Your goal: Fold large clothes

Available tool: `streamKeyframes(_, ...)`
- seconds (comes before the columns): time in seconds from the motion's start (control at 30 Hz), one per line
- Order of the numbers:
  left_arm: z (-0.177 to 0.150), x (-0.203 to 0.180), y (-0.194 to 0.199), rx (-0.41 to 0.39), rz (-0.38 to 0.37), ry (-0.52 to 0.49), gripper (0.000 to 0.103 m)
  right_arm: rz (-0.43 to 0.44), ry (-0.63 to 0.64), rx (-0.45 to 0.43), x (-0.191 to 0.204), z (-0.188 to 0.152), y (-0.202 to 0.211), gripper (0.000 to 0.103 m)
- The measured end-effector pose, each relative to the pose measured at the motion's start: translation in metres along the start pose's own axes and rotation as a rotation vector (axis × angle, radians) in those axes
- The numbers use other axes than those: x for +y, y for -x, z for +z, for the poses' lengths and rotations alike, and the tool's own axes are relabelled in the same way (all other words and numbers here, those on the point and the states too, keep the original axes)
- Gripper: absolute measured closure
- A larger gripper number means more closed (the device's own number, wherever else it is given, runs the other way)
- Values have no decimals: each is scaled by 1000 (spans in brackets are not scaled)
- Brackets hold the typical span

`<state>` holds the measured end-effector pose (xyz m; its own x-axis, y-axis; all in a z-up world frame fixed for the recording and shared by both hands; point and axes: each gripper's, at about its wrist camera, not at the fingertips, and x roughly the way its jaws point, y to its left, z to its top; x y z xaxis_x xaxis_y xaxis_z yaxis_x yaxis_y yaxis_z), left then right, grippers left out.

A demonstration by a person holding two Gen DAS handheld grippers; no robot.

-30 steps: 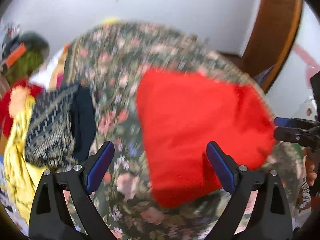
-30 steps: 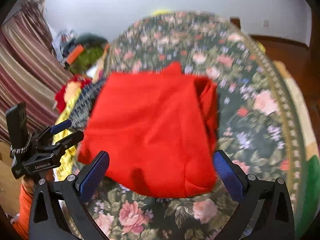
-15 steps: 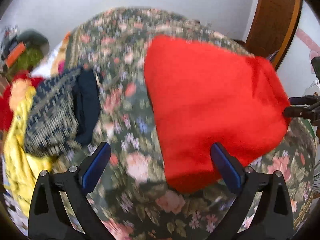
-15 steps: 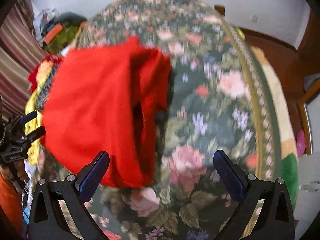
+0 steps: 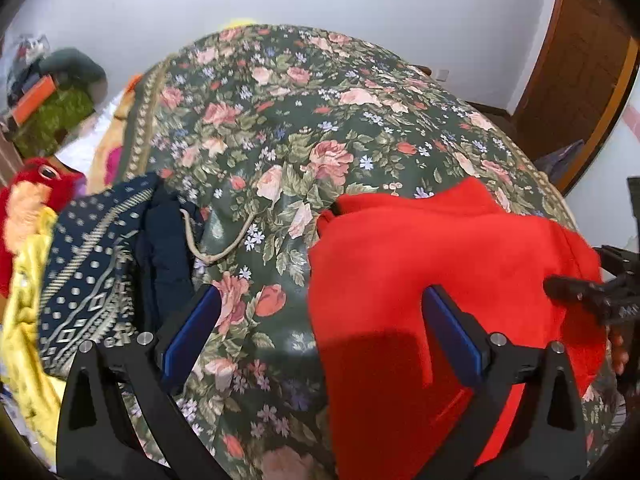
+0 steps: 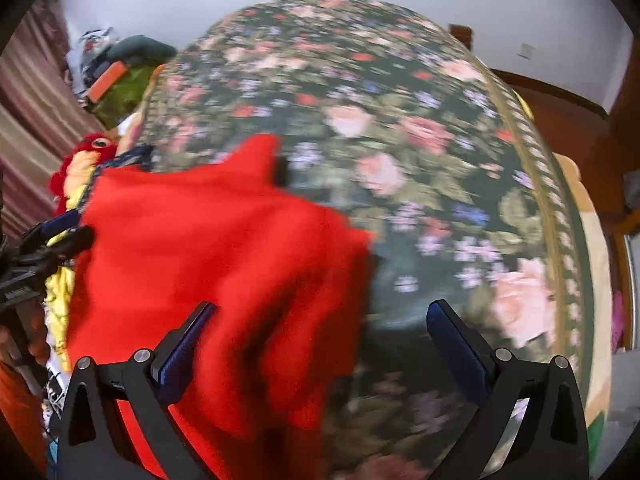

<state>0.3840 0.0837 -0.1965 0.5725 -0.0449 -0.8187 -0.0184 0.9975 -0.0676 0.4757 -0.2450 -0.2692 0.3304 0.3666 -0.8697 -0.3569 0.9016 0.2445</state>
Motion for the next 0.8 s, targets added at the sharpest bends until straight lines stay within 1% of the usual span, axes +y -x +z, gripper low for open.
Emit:
streamKeyframes(0.07,1,10,-4,28,-27,-2,0,12,-9,10,-17,0,4,0)
streamKeyframes(0.1,1,10,-4,33,-24,-12,0,-13,-9,1,-27,0,11,0)
streamKeyframes(0.17,2,12,2,28,8,-43,0,-47,4,-25,-36,-1,25,0)
streamKeyframes(0.2,3,13,5,26,35,-55,0,-89,0,-39,-39,-1,32,0)
streamKeyframes(0.23,4,14,10,19,75,-61,0,-159,-4,-54,-41,-2,41,0)
streamKeyframes(0.27,5,15,16,8,113,-63,0,-203,0,-68,-42,-3,50,0)
streamKeyframes(0.3,5,16,22,-5,145,-65,0,-193,3,-80,-42,-5,58,0)
streamKeyframes(0.33,5,16,27,-17,160,-67,0,-164,-1,-88,-41,-6,63,0)
streamKeyframes(0.37,4,16,34,-28,156,-68,0,-124,-7,-95,-39,-9,70,0)
streamKeyframes(0.43,0,15,47,-40,99,-65,0,-20,-13,-108,-29,-15,83,0)
streamKeyframes(0.5,-7,10,56,-40,41,-59,0,57,-6,-116,-19,-20,87,0)
streamKeyframes(0.57,-17,5,61,-22,-35,-48,0,161,-9,-103,-7,-26,84,0)
streamKeyframes(0.6,-22,3,60,-7,-74,-38,0,190,-15,-93,0,-28,78,0)
streamKeyframes(0.67,-32,-1,53,33,-149,-5,0,268,-27,-46,7,-33,62,0)
streamKeyframes(0.77,-43,1,34,105,-244,58,0,347,-71,45,8,-38,23,0)
streamKeyframes(0.8,-46,2,27,126,-263,79,0,368,-84,64,6,-39,14,0)
